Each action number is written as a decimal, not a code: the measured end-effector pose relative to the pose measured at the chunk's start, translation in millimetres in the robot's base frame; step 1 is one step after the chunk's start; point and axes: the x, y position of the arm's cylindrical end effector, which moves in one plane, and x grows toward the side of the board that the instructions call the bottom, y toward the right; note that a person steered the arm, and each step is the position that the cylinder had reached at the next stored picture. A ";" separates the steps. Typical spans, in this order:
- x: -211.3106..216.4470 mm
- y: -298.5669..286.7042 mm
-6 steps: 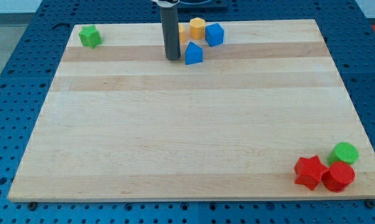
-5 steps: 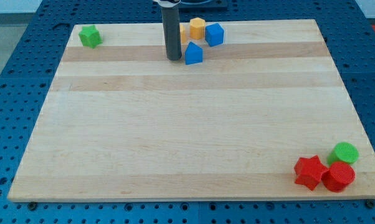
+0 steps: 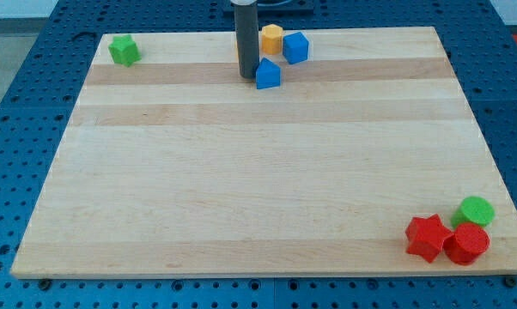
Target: Nudge the blue triangle to the right
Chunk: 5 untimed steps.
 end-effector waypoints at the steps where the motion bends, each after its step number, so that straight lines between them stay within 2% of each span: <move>1: 0.0 3.4; 3: -10.7 8.2; 5: -11.3 46.5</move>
